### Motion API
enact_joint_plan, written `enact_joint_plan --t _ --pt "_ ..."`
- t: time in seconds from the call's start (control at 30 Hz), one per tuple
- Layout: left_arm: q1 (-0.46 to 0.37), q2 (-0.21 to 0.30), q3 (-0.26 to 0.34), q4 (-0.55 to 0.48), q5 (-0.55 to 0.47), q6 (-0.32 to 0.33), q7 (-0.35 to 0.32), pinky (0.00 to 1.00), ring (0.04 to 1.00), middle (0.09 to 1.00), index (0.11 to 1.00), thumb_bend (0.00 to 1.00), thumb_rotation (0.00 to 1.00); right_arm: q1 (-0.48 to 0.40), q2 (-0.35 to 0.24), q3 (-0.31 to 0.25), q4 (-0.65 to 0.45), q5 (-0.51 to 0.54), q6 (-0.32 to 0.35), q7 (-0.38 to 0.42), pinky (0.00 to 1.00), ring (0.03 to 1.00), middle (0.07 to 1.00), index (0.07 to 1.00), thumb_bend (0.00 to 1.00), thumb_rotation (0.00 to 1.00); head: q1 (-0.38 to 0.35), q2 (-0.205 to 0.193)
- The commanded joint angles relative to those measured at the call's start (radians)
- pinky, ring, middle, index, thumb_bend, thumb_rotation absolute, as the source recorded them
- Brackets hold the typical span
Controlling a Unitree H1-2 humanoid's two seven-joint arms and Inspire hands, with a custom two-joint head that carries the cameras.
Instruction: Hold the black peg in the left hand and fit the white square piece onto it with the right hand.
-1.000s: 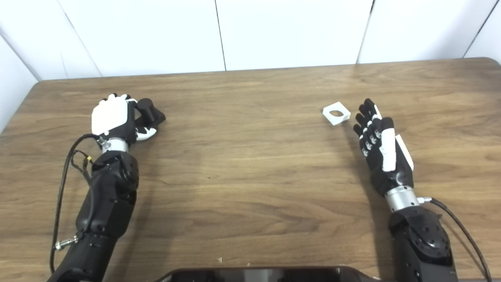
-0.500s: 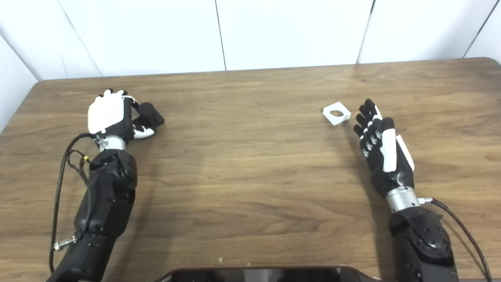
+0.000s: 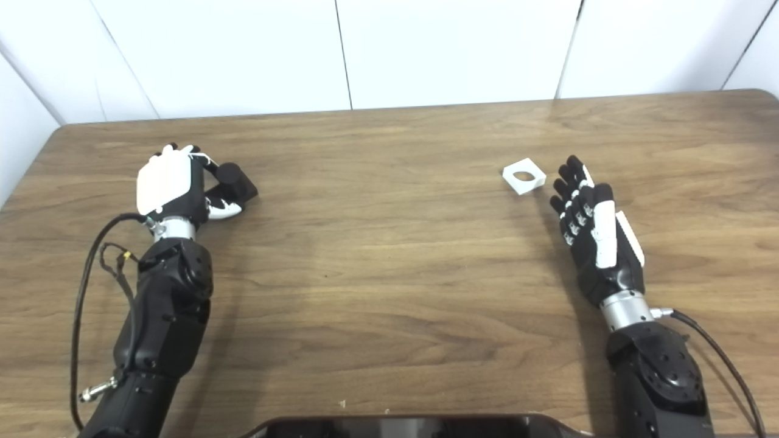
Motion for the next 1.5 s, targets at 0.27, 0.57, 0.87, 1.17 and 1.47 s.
enact_joint_plan --t 0.27,0.57,0.87,1.17,1.47 --pt "0.041 -0.009 -0.044 -0.135 -0.030 0.010 -0.067 1.00 0.999 0.907 0.488 0.51 0.06 0.039 0.024 0.009 0.011 0.002 0.010 -0.008 1.00 1.000 1.000 1.000 0.70 1.00 -0.004 0.003" --pt "0.094 -0.008 -0.121 -0.233 0.002 0.005 -0.119 1.00 0.992 0.900 0.489 0.51 0.07 0.040 0.039 0.013 -0.002 -0.007 0.026 -0.024 1.00 1.000 1.000 1.000 0.71 1.00 -0.009 0.003" --pt "0.153 -0.011 -0.199 -0.324 0.017 -0.020 -0.137 1.00 0.998 0.906 0.490 0.51 0.07 0.042 0.043 0.021 -0.004 -0.008 0.027 -0.023 1.00 1.000 1.000 1.000 0.70 1.00 -0.022 0.004" --pt "0.215 -0.047 -0.256 -0.425 0.040 -0.007 -0.194 1.00 0.991 0.925 0.492 0.51 0.08 0.042 0.047 0.023 -0.023 -0.005 0.039 -0.029 1.00 1.000 1.000 1.000 0.69 1.00 -0.025 0.005" --pt "0.278 -0.070 -0.284 -0.492 0.037 -0.032 -0.207 1.00 0.989 0.917 0.490 0.51 0.07 0.043 0.052 0.022 -0.034 -0.010 0.053 -0.044 1.00 1.000 1.000 1.000 0.68 1.00 -0.040 0.012"
